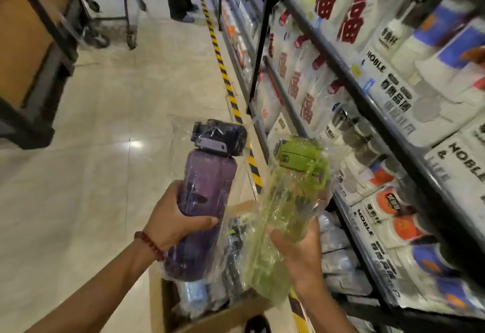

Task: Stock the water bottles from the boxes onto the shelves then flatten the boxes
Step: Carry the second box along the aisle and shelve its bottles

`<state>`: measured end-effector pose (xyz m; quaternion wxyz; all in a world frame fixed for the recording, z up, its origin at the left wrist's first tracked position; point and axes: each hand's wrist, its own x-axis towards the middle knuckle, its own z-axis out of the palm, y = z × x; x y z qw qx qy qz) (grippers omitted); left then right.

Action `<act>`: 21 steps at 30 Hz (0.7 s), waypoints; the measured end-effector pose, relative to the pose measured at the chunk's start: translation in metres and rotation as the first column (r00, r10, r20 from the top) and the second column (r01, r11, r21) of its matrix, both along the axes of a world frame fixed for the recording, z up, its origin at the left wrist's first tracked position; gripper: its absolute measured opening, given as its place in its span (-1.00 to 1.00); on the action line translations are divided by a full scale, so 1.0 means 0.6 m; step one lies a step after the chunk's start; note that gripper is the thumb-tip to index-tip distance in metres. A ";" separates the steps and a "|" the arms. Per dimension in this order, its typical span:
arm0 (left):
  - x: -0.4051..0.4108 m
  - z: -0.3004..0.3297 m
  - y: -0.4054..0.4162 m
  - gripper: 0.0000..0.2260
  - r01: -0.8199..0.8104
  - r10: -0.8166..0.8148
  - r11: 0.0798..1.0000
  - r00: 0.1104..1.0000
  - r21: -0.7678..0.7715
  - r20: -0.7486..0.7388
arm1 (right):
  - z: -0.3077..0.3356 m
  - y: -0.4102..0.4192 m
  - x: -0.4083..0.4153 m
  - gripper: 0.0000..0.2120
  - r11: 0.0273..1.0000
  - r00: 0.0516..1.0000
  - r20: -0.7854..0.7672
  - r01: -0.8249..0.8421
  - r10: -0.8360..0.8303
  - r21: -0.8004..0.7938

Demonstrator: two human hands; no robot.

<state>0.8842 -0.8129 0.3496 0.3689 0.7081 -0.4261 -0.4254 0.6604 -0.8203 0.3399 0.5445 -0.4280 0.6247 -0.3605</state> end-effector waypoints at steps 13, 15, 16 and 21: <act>-0.197 0.372 -0.036 -0.19 0.378 -0.397 0.817 0.916 -0.435 0.050 | 0.367 0.129 -0.210 -0.02 0.865 0.946 0.046 0.312 -0.320 -0.394; -0.249 0.401 -0.024 -0.13 0.441 -0.466 0.769 0.882 -0.462 0.066 | 0.398 0.170 -0.249 -0.07 0.824 0.925 0.023 0.350 -0.380 -0.445; -0.278 0.413 -0.018 -0.10 0.467 -0.498 0.748 0.865 -0.472 0.067 | 0.407 0.192 -0.270 0.04 0.811 0.916 -0.001 0.355 -0.402 -0.465; -0.438 0.455 0.051 -0.06 0.583 -0.659 0.617 0.750 -0.528 0.059 | 0.445 0.319 -0.370 0.21 0.698 0.831 0.004 0.469 -0.556 -0.541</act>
